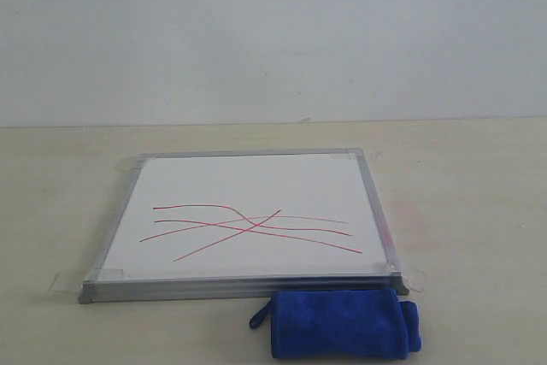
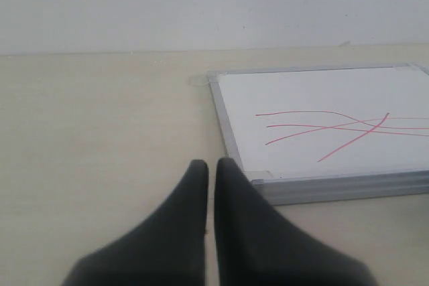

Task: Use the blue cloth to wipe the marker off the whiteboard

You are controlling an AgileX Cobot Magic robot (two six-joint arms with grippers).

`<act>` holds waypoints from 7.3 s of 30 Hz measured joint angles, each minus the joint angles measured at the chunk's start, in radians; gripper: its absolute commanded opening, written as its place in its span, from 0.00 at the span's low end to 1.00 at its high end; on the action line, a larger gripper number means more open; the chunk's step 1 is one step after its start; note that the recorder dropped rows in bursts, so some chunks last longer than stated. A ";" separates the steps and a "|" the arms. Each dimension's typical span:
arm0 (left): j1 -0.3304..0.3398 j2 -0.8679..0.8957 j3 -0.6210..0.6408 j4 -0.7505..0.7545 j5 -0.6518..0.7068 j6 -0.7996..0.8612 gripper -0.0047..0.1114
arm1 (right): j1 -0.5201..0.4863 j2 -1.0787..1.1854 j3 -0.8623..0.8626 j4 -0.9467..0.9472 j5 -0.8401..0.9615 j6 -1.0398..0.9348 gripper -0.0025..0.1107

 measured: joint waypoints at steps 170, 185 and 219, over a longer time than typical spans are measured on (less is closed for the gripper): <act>0.000 0.000 0.000 0.000 0.000 0.000 0.07 | 0.735 1.727 -1.202 -0.312 0.769 -0.459 0.02; 0.000 0.000 0.000 0.000 0.000 0.000 0.07 | 0.735 1.838 -1.401 -0.292 0.513 -0.185 0.02; 0.000 0.000 0.000 0.000 0.000 0.000 0.07 | 0.737 2.598 -2.484 0.022 0.952 -0.204 0.02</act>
